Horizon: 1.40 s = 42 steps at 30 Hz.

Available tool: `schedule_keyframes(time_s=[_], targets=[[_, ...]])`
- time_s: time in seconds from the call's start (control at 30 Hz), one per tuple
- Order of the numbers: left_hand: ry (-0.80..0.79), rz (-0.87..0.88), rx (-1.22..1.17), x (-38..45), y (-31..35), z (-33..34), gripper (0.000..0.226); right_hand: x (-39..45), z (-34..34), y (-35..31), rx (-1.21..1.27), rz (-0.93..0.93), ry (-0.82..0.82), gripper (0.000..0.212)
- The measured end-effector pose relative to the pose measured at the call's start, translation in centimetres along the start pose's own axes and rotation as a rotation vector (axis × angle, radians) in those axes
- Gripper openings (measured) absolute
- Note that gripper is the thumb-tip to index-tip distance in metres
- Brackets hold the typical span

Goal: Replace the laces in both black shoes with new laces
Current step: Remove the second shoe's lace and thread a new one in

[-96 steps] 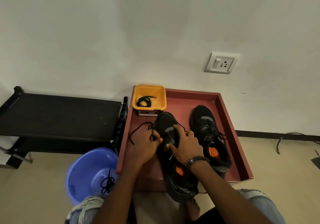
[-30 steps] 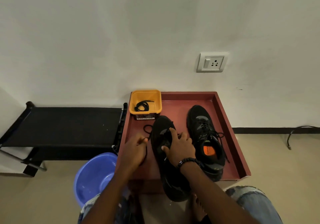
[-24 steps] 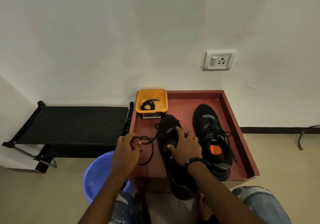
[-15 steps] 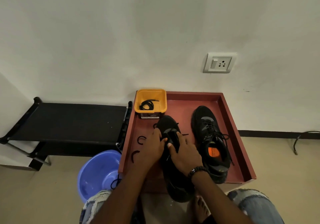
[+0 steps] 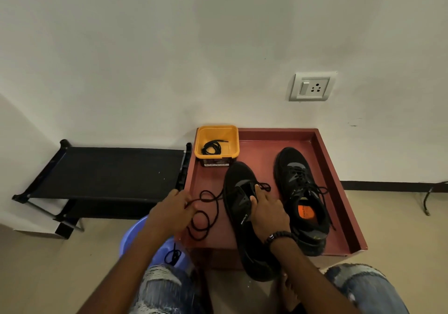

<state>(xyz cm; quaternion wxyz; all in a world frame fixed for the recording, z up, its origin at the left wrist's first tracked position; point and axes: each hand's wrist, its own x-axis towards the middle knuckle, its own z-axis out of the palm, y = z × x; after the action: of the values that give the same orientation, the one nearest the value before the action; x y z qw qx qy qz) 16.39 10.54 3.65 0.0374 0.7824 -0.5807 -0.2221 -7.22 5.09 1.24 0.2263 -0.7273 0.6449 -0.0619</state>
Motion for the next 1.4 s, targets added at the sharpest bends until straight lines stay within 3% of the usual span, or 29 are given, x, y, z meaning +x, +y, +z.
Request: schedule_keyframes(time_s=[0.1, 0.3, 0.4, 0.47, 0.53, 0.63, 0.73, 0.8, 0.87, 0.97, 1.1, 1.17, 1.27, 1.4], targets=[[0.084, 0.068, -0.191, 1.2, 4.7, 1.9, 0.039, 0.2, 0.1, 0.0, -0.018, 0.002, -0.001, 0.050], [-0.038, 0.150, -0.351, 4.0, 9.9, 5.1, 0.014, 0.3, 0.2, 0.3, -0.024, -0.013, -0.020, 0.050], [-0.076, 0.198, -0.316, 3.1, 9.4, 4.1, 0.017, 0.5, 0.3, 0.4, -0.027, -0.010, -0.014, 0.051], [-0.044, 0.177, -0.164, 2.1, 7.1, 2.8, 0.018, 0.4, 0.4, 0.4, -0.024, -0.011, -0.008, 0.051], [-0.155, 0.121, 0.069, 1.7, 3.7, 0.7, 0.022, 0.5, 0.5, 0.4, -0.020, -0.010, -0.002, 0.051], [-0.290, 0.001, 0.069, 1.2, 0.2, -2.0, 0.021, 0.6, 0.9, 0.4, -0.036, -0.013, 0.006, 0.051], [-0.078, 0.050, 0.081, 1.6, 1.4, -2.4, 0.017, 0.5, 0.9, 0.3, -0.050, -0.004, 0.012, 0.051], [0.074, 0.113, -0.036, 2.1, 3.8, -1.1, 0.035, 0.4, 1.0, 0.3, -0.050, -0.009, 0.017, 0.051], [0.076, 0.136, -0.216, 3.1, 6.4, 1.0, 0.041, 0.5, 1.0, 0.3, -0.045, -0.011, 0.015, 0.051], [0.021, 0.096, -0.414, 4.1, 9.5, 4.4, 0.028, 0.6, 0.9, 0.4, -0.044, -0.005, 0.010, 0.051], [0.088, 0.020, -0.521, 3.7, 10.2, 5.4, 0.016, 0.6, 1.0, 0.4, -0.049, -0.008, 0.003, 0.051], [0.003, 0.057, -0.417, 3.3, 8.9, 5.2, 0.008, 0.6, 1.1, 0.4, -0.057, -0.009, 0.016, 0.051], [-0.109, 0.193, -0.064, 2.5, 6.1, 3.7, 0.004, 0.4, 1.0, 0.3, -0.066, -0.012, 0.027, 0.051], [-0.378, 0.127, 0.397, 0.7, 3.0, -1.1, 0.023, 0.4, 1.1, 0.3, -0.054, -0.013, 0.033, 0.051]])
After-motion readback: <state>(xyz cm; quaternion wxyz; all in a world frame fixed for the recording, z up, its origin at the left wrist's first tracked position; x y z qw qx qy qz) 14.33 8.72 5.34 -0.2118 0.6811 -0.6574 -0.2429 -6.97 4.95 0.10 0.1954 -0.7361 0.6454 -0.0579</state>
